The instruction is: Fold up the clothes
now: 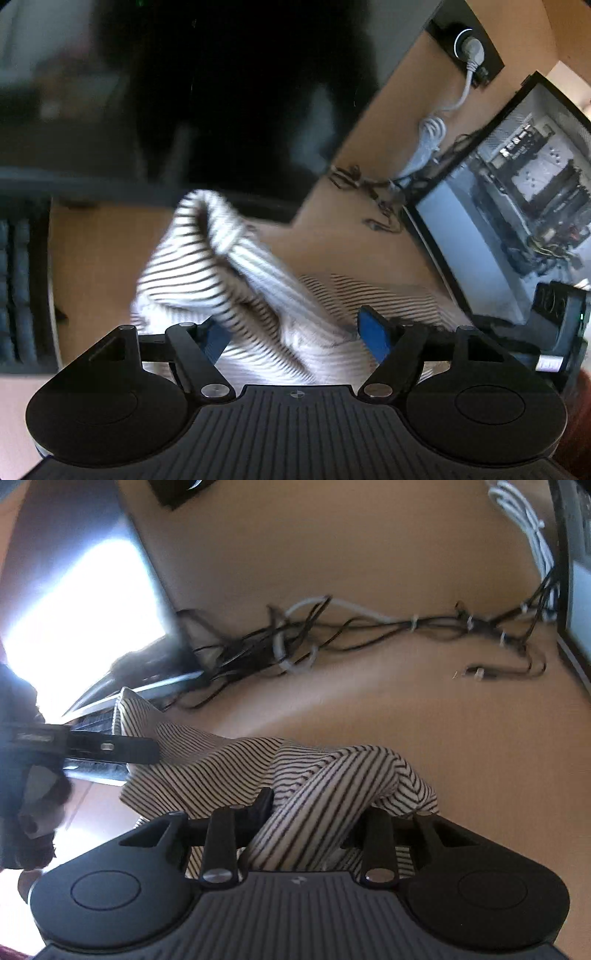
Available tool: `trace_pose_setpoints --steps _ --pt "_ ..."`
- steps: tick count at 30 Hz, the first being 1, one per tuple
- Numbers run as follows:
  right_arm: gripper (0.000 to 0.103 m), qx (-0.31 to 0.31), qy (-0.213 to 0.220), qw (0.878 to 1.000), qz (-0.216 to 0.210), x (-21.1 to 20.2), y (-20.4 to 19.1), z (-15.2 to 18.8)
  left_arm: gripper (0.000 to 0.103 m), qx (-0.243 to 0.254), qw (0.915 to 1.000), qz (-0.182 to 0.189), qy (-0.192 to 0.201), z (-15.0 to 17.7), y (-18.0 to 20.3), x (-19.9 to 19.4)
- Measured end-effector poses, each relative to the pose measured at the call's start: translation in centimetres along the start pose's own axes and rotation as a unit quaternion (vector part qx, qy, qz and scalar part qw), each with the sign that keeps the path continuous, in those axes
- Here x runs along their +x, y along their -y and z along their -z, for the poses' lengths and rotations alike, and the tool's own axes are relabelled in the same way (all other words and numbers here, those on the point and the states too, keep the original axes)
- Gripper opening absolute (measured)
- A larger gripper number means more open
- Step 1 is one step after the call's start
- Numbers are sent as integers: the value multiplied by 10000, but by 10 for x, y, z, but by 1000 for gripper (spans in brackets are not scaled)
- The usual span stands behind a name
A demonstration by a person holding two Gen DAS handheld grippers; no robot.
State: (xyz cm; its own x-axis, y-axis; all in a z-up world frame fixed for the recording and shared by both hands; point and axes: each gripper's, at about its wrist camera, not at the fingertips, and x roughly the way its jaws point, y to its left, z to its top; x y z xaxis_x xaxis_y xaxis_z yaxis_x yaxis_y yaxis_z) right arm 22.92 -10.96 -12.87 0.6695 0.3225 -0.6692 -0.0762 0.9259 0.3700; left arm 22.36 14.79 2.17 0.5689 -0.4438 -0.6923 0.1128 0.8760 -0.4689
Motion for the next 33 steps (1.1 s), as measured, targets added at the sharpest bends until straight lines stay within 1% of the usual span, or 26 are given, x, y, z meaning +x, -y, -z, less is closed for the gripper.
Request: trace_pose_setpoints --steps 2,4,6,7,8,9,11,13,14,16,17,21,22,23,24,25,26,27,29,30,31,33 --pt "32 50 -123 9998 166 1 14 -7 87 78 9998 -177 -83 5 0 -1" --pt "33 62 -225 9992 329 -1 22 -6 89 263 9983 -473 -214 23 0 -6" --pt "40 -55 -223 9984 518 -16 21 4 93 471 9953 -771 -337 44 0 -13" --pt "48 -113 -221 9978 613 -24 21 9 95 585 9935 -897 -381 56 0 -18" --pt "56 -285 -172 9962 804 -35 17 17 95 711 9915 -1006 -415 67 0 -24" --pt "57 -533 -109 9936 986 -49 11 27 95 858 9896 -1068 -429 77 2 -29" --pt "61 -1095 -42 9866 1208 -77 -8 52 98 1172 9856 -1137 -444 98 5 -41" --pt "62 -1512 -36 9798 1311 -102 -27 77 99 1485 9805 -1204 -458 118 9 -52" --pt "62 -1627 -75 9783 1280 -113 -37 91 99 1601 9786 -1206 -469 125 12 -55" --pt "62 -1620 -221 9808 1060 -127 -53 115 99 1742 9768 -1137 -498 134 17 -57" --pt "62 -1689 -277 9804 974 -132 -62 127 101 1813 9759 -1103 -512 138 20 -58" --pt "60 -2280 -611 9657 1086 -119 -90 164 102 2120 9712 -980 -459 139 43 -50" --pt "60 -2406 -666 9610 1189 -112 -94 169 102 2204 9699 -941 -441 139 47 -51" --pt "59 -2568 -713 9546 1331 -105 -97 174 102 2293 9683 -892 -426 139 51 -50" --pt "54 -2758 -748 9463 1511 -101 -99 179 103 2381 9667 -842 -419 139 55 -49" --pt "33 -2942 -734 9381 1675 -98 -100 181 103 2478 9646 -789 -429 140 59 -49" --pt "9 -3124 -719 9292 1837 -95 -102 184 103 2588 9621 -735 -449 141 63 -49" --pt "3 -3086 -583 9299 1917 -100 -102 175 103 2700 9593 -675 -477 143 66 -49" --pt "3 -2994 -304 9309 2070 -110 -103 158 103 2910 9534 -550 -576 149 69 -49" --pt "3 -2792 -61 9378 2061 -121 -103 144 103 3005 9503 -548 -606 152 69 -48" --pt "3 -2582 186 9439 2049 -132 -103 129 103 3094 9470 -611 -607 155 69 -47" --pt "3 -2414 530 9464 2077 -151 -104 106 103 3272 9401 -737 -610 161 69 -44"
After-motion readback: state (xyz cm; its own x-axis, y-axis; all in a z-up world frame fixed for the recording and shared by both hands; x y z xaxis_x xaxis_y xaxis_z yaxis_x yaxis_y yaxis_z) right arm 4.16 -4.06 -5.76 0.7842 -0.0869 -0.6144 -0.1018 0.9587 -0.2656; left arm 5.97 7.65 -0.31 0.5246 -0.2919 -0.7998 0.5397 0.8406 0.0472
